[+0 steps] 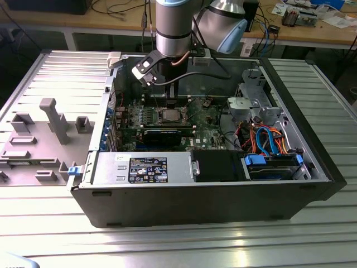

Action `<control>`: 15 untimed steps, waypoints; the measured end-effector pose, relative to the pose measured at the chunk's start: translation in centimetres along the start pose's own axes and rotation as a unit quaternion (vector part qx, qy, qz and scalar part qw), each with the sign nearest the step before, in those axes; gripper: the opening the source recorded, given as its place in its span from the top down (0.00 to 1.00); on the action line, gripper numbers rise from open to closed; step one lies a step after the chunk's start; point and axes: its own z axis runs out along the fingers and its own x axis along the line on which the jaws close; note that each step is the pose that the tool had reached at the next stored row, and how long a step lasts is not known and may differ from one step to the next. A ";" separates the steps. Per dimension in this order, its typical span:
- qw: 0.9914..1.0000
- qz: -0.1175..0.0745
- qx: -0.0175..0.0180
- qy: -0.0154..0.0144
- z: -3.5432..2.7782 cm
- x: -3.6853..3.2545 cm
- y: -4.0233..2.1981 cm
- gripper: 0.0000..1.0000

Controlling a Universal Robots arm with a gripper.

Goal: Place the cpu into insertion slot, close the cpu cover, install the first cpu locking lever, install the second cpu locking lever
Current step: 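Place the cpu into insertion slot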

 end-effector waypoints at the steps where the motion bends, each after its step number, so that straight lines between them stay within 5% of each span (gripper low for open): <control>1: 1.000 0.000 0.000 0.000 -0.10 0.00 0.00 0.89; 15: 1.000 0.000 0.000 0.000 -1.21 0.03 0.02 0.89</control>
